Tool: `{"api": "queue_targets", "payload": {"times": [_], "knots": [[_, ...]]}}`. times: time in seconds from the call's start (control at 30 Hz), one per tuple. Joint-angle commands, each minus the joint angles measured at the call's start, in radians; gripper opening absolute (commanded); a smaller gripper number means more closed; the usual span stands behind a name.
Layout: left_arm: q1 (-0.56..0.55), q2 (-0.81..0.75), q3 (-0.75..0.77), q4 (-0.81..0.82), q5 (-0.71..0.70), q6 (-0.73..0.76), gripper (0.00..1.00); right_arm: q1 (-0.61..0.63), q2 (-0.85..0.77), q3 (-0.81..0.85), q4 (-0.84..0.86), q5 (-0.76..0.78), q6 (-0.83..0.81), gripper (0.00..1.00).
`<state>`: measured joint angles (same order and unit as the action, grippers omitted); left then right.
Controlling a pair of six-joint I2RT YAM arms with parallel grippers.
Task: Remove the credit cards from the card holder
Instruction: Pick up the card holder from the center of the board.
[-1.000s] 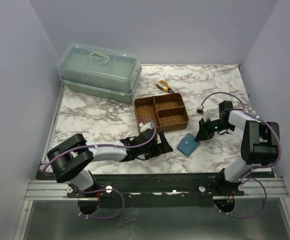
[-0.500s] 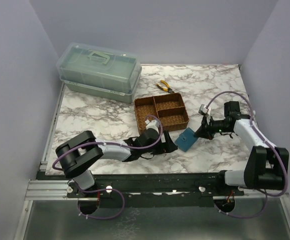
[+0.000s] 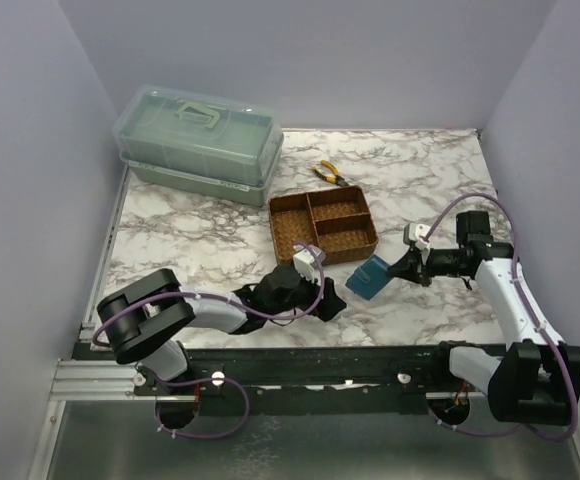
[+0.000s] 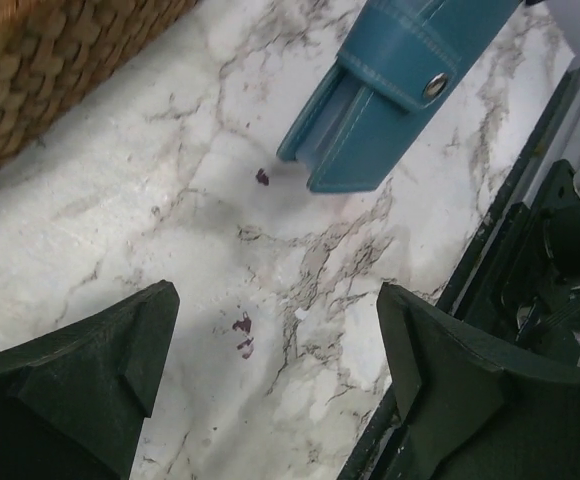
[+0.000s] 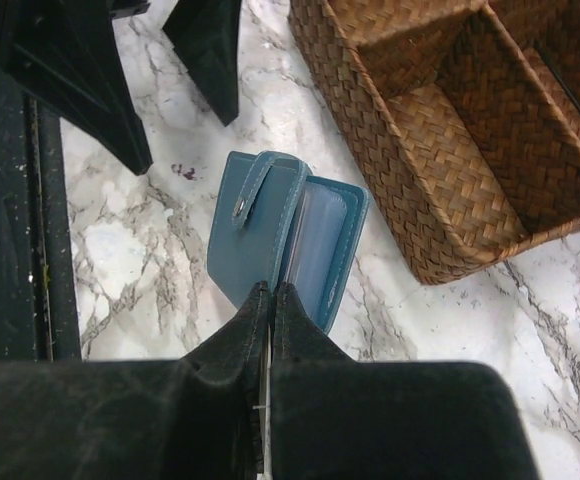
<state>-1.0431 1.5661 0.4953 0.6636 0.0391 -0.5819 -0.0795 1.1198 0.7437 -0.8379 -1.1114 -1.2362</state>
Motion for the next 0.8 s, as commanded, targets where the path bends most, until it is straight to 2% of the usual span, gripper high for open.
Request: {"api": "queue_targets", "payload": {"times": [0.0, 0.17, 0.3, 0.53, 0.63, 0.77], "knots": [[-0.008, -0.075, -0.050, 0.187, 0.042, 0.163, 0.90, 0.004, -0.064, 0.027, -0.142, -0.108, -0.143, 0.00], [-0.007, -0.070, -0.089, 0.367, 0.163, 0.132, 0.91, 0.004, -0.079, 0.054, -0.227, -0.148, -0.204, 0.00], [-0.008, -0.020, -0.083, 0.449, 0.230, 0.086, 0.91, 0.007, -0.061, 0.072, -0.318, -0.186, -0.270, 0.00], [-0.008, 0.045, -0.061, 0.534, 0.288, 0.076, 0.91, 0.019, -0.049, 0.091, -0.373, -0.212, -0.286, 0.00], [-0.008, 0.098, -0.029, 0.568, 0.354, 0.041, 0.89, 0.025, -0.040, 0.099, -0.386, -0.224, -0.286, 0.00], [-0.008, 0.161, -0.024, 0.645, 0.377, -0.013, 0.79, 0.030, -0.034, 0.100, -0.385, -0.225, -0.275, 0.00]]}}
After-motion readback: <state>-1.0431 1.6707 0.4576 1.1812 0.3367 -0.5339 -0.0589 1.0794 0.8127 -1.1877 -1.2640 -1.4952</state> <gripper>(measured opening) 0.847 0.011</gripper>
